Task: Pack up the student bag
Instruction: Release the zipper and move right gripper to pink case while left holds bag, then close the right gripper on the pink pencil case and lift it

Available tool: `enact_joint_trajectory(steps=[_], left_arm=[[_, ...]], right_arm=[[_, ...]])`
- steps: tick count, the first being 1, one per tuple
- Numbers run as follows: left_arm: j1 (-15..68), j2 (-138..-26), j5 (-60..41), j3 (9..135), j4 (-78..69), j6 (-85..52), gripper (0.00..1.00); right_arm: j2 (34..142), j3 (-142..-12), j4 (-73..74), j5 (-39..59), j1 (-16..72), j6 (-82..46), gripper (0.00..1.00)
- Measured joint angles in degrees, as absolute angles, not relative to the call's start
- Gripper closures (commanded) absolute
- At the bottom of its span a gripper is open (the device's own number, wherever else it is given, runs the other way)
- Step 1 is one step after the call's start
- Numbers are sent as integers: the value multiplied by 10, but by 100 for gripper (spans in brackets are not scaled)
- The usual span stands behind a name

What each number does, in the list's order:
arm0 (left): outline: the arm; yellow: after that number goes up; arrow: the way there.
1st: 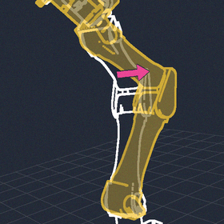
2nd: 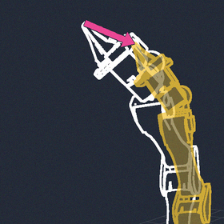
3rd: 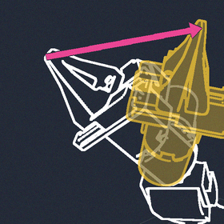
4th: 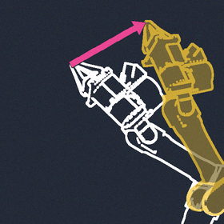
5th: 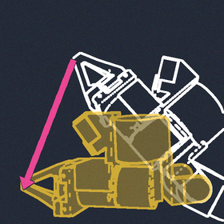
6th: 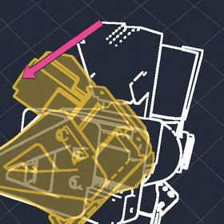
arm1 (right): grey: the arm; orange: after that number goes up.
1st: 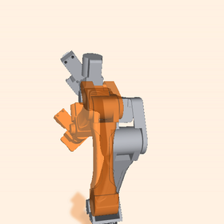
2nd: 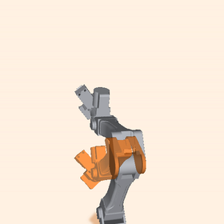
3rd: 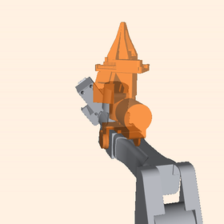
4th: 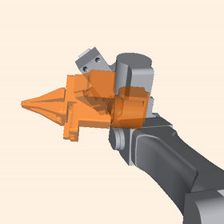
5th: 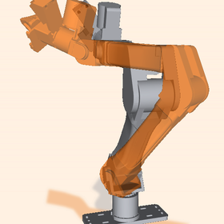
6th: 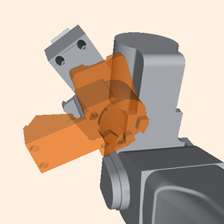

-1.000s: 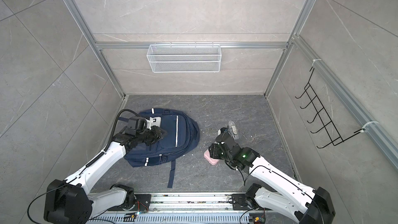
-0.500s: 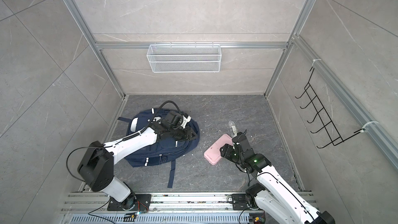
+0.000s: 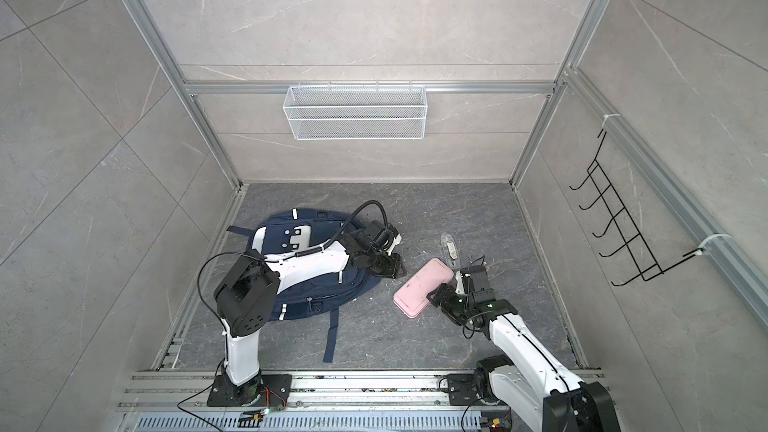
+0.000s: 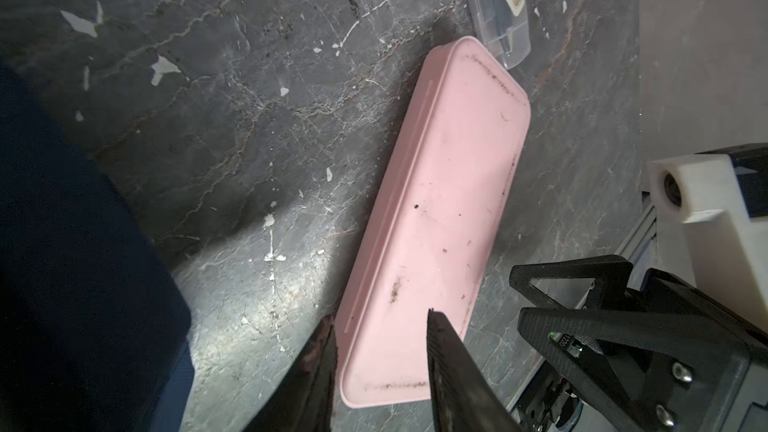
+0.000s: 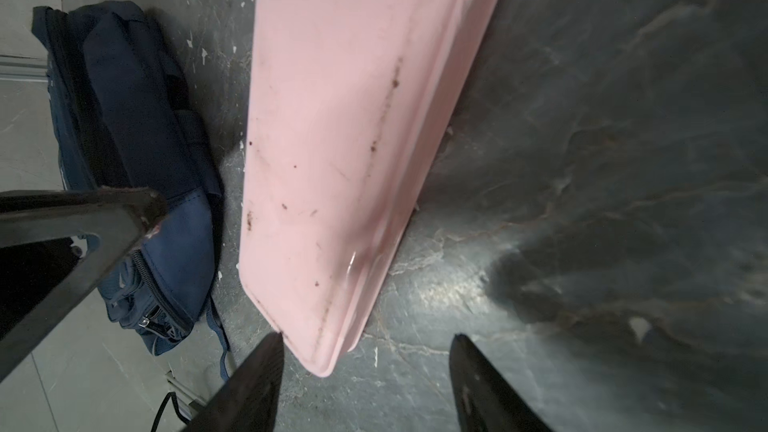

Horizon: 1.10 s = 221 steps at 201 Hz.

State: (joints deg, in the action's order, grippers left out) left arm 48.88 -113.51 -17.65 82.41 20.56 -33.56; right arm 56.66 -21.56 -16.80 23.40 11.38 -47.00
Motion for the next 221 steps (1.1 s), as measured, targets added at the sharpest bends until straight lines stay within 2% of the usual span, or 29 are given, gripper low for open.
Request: enact_joint_trajectory(steps=[83, 221], left_arm=[[496, -1191, -201, 846, 204, -337, 58], [511, -1184, -229, 788, 124, -374, 58]], right_arm=[[648, -183, -34, 295, 59, -483, 34], [721, -165, 118, 348, 51, -500, 34]])
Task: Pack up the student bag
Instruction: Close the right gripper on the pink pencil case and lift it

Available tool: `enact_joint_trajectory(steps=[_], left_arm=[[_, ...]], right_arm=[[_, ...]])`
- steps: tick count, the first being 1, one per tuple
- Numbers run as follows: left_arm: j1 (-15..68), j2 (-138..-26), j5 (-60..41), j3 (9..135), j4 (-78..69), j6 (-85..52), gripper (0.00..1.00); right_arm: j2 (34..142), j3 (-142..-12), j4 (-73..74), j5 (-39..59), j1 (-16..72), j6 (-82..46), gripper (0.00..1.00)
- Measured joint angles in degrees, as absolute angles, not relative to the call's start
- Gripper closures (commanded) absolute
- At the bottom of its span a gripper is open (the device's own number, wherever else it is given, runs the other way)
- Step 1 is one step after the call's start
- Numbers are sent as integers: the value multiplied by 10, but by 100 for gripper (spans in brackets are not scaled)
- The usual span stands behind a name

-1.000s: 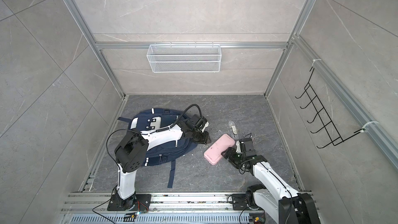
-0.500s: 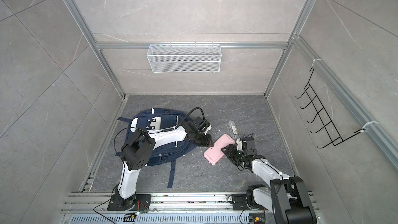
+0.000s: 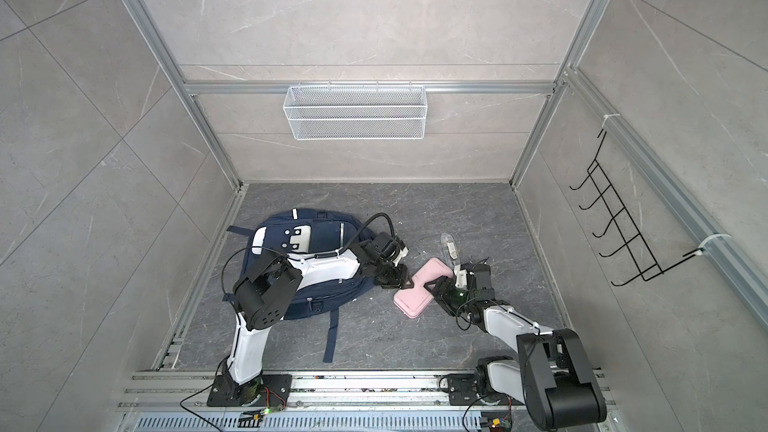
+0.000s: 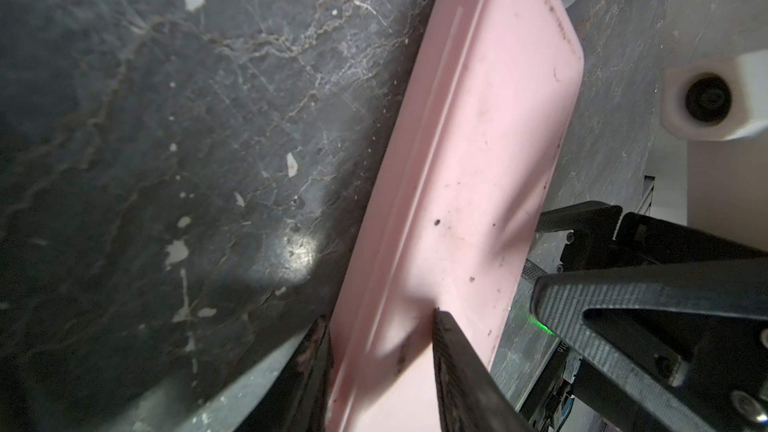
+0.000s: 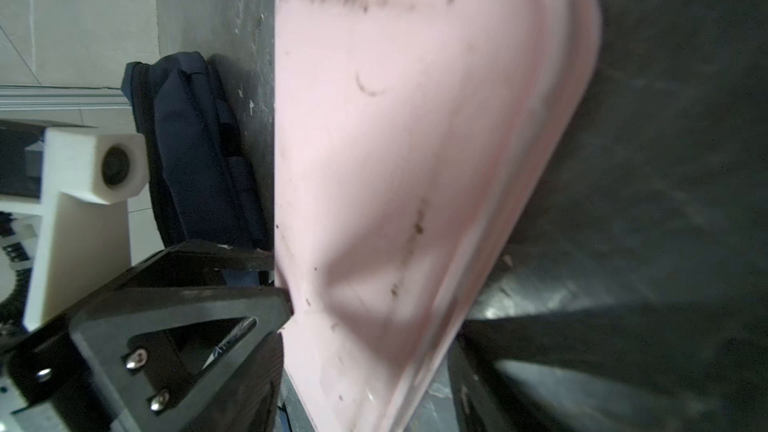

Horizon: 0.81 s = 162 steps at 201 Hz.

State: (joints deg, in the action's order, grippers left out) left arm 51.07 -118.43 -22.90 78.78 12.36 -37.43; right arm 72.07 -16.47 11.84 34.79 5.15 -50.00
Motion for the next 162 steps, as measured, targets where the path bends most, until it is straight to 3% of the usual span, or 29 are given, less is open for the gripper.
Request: enact_joint_trajectory(steps=[125, 162], left_arm=[[511, -1165, -268, 728, 43, -434, 59], [511, -1165, -283, 720, 19, -449, 59]], right_arm=[[792, -96, 366, 414, 48, -586, 38], [802, -93, 397, 442, 48, -596, 44]])
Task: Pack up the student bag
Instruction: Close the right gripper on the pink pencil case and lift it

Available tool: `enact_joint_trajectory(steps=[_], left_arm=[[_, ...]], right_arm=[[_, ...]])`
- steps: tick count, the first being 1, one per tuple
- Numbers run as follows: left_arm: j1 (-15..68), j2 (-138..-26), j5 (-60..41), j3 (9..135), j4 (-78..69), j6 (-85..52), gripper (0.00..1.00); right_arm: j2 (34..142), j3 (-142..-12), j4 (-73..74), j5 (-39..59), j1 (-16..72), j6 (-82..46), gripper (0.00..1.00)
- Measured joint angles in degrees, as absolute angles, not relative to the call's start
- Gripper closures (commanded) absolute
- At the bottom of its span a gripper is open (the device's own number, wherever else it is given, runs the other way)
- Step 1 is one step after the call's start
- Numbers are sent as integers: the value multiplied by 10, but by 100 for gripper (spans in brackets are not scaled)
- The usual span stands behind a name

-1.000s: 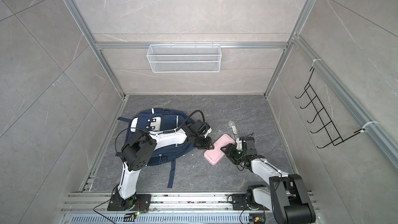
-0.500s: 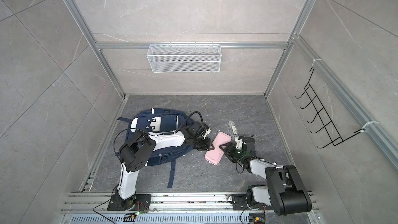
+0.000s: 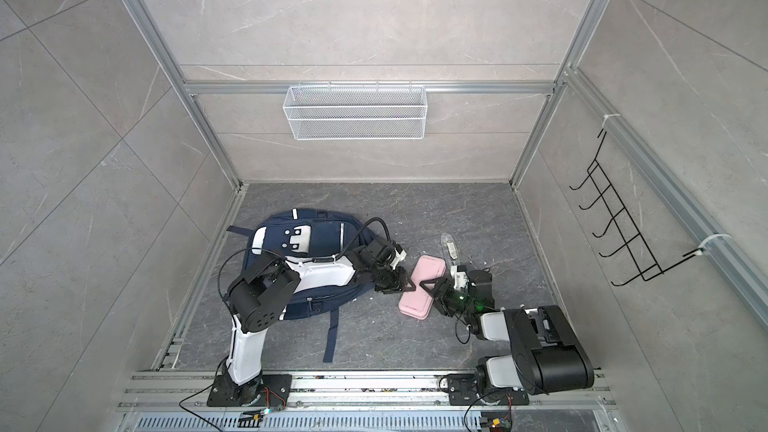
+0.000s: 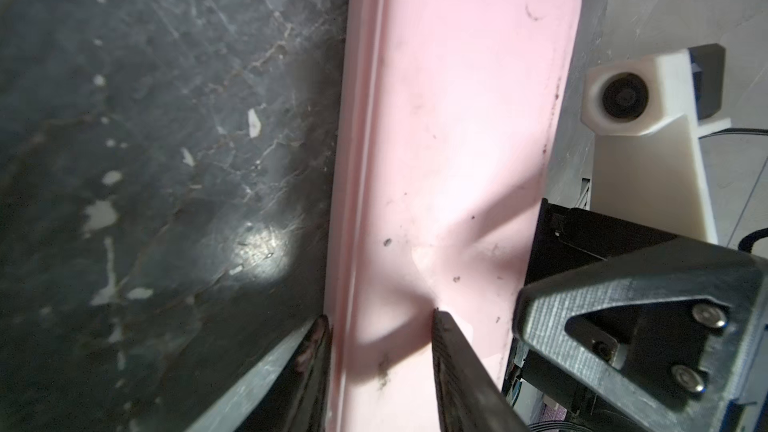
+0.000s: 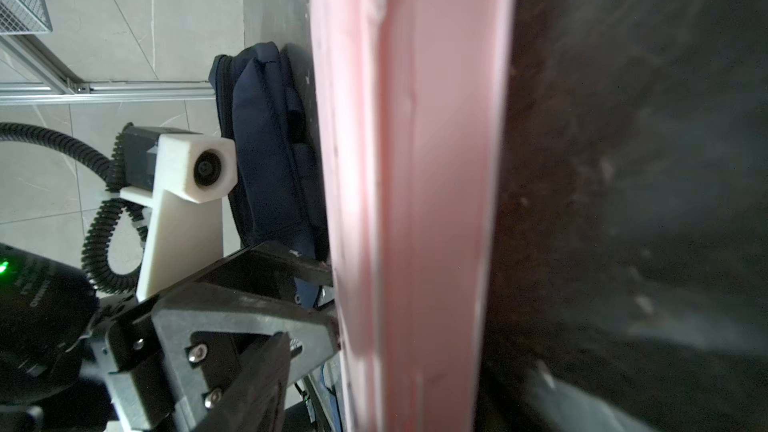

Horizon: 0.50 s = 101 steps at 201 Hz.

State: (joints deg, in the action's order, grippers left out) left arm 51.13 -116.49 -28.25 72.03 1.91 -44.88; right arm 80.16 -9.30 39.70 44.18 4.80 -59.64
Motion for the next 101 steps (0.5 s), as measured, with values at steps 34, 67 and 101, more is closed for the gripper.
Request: enact_joint_trajectory(steps=[34, 67, 101], left_arm=[[511, -1158, -287, 713, 10, -454, 59], [511, -1137, -286, 698, 20, -452, 59], [511, -1103, -258, 705, 83, -423, 59]], right_arm=[[803, -93, 404, 449, 48, -604, 57], [800, -93, 401, 455, 49, -604, 64], [762, -94, 367, 457, 51, -598, 72]])
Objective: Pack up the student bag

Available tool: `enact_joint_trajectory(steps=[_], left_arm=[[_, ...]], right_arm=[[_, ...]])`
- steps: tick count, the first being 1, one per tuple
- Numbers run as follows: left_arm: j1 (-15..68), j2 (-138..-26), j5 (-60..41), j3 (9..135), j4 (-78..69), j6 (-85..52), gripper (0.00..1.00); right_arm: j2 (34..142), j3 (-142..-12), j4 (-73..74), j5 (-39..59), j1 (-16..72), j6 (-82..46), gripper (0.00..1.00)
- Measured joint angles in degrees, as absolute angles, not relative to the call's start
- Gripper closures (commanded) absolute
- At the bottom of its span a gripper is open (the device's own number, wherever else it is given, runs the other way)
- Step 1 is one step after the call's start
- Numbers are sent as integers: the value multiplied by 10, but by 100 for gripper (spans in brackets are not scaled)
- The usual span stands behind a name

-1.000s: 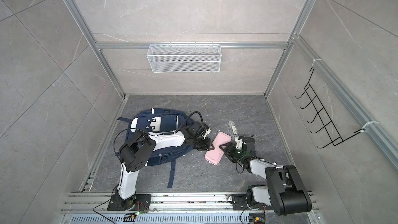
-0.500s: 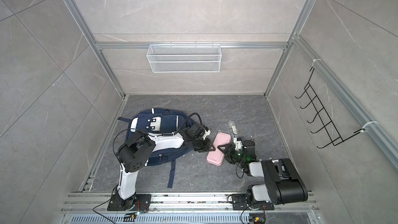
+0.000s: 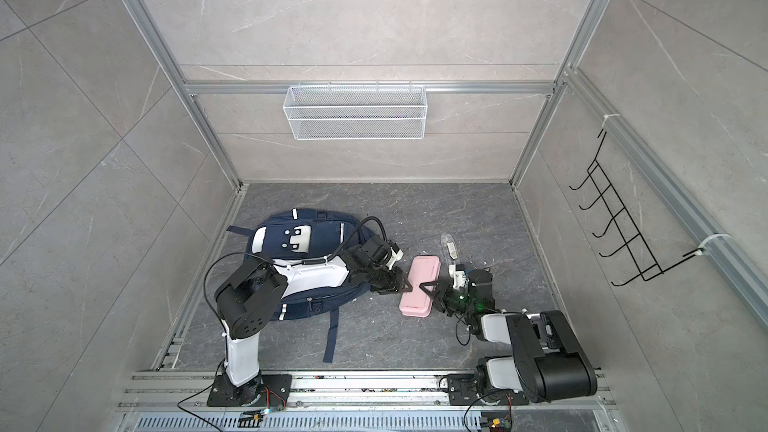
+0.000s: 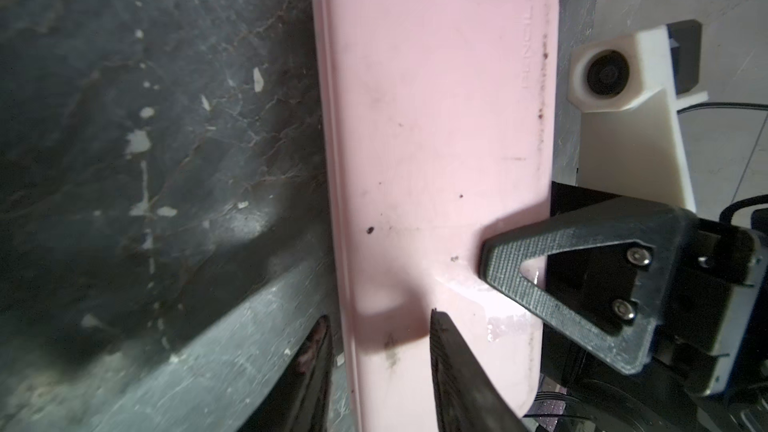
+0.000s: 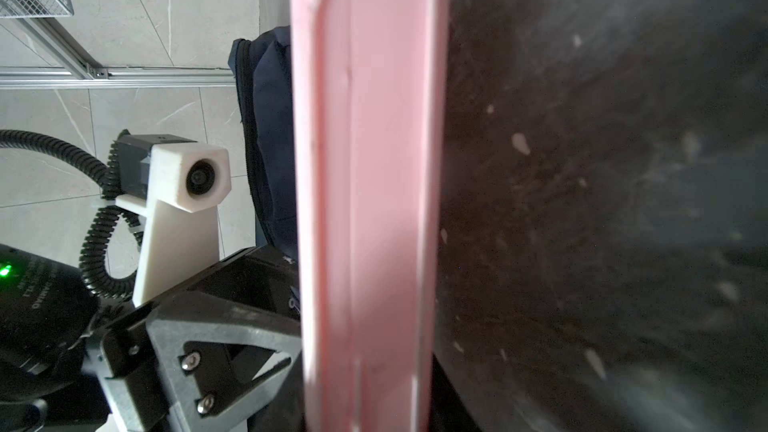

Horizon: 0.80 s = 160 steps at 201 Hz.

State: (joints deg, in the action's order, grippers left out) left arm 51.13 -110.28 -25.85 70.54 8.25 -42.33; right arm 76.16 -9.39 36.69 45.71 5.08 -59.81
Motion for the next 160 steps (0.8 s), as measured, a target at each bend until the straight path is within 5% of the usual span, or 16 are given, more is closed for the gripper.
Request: enact_joint_trajectory(steps=[44, 88, 160], left_arm=[[511, -1049, -170, 770, 210, -361, 59], [511, -1021, 22, 856, 345, -307, 58], [506, -1122, 245, 938, 506, -285, 58]], right_arm=[[681, -113, 270, 456, 51, -573, 75], [619, -136, 187, 451, 55, -555, 76], [595, -162, 106, 426, 101, -536, 76]])
